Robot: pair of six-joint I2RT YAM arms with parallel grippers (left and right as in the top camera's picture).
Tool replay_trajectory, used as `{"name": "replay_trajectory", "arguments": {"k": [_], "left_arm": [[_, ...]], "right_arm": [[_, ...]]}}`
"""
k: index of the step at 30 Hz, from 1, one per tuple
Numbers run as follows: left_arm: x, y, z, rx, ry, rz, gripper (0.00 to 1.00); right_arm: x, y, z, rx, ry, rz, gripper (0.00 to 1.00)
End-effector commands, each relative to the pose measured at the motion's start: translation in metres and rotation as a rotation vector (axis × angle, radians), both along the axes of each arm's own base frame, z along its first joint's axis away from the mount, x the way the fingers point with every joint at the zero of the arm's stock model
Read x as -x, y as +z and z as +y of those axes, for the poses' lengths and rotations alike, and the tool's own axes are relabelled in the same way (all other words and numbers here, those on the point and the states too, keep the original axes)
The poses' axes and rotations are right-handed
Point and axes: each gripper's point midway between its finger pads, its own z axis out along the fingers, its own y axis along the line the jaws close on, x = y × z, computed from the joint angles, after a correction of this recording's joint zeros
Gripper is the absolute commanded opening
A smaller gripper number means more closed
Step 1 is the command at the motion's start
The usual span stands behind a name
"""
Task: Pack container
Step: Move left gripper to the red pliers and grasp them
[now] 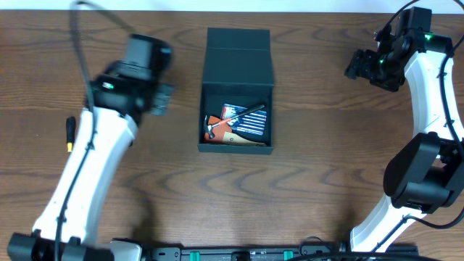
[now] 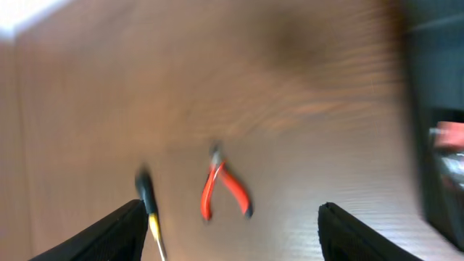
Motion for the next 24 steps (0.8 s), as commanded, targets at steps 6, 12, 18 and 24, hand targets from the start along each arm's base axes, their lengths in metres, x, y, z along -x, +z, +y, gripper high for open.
{"name": "replay_trajectory", "arguments": {"k": [6, 12, 18, 24], "left_arm": [[0.005, -0.083, 0.072, 0.286, 0.471, 0.186, 0.74], [0.011, -0.151, 0.069, 0.315, 0.389, 0.418, 0.64], [0.025, -0.196, 0.062, 0.313, 0.409, 0.573, 0.56], [0.028, -0.213, 0.061, 0.326, 0.469, 0.604, 0.45]], "right_arm": [[-0.002, -0.002, 0.002, -0.013, 0.001, -0.003, 0.84], [-0.002, -0.002, 0.005, -0.013, 0.006, -0.003, 0.83], [0.001, -0.002, 0.005, -0.014, 0.006, 0.007, 0.83], [0.001, -0.003, 0.005, -0.015, 0.006, 0.011, 0.83]]}}
